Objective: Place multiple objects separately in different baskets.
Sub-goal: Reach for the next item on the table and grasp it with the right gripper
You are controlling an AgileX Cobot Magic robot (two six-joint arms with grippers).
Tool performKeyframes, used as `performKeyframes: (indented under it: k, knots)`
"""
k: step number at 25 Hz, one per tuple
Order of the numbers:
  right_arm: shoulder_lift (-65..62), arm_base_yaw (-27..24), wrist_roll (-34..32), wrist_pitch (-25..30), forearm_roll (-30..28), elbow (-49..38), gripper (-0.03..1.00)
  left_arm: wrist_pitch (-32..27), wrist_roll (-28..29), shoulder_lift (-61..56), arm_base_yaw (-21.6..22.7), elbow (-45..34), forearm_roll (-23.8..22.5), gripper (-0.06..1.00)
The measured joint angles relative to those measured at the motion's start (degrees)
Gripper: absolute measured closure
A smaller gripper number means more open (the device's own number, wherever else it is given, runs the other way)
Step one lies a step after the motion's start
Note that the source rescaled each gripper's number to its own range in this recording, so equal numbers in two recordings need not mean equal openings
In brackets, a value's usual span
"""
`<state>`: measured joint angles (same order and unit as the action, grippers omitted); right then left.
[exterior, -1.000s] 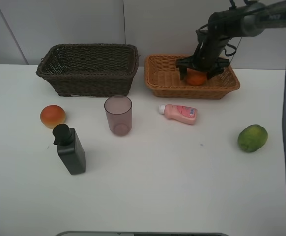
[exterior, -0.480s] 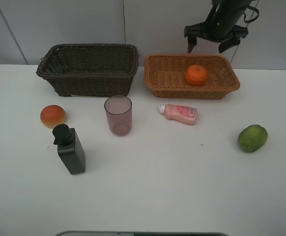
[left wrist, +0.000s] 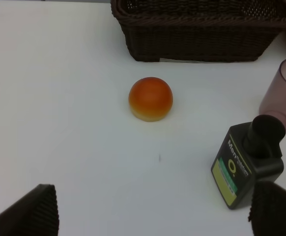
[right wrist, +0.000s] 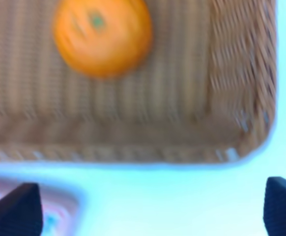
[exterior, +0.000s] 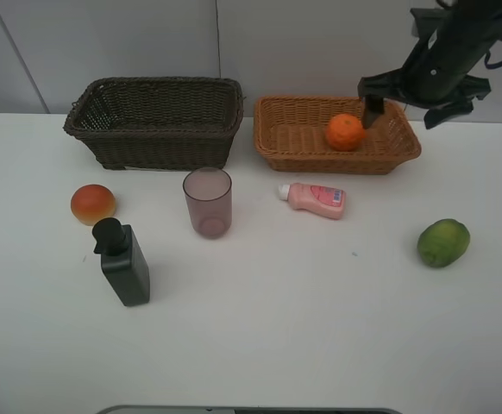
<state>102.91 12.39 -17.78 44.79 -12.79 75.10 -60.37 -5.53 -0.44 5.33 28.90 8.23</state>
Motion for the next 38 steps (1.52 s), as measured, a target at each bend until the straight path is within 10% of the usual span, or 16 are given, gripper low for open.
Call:
performKeyframes:
  k: [38]
  knots:
    - [0.8, -11.9, -7.6, -7.7, 4.9, -25.1, -0.03, 0.0, 0.0, 0.0, 0.0, 0.0, 0.0, -0.06]
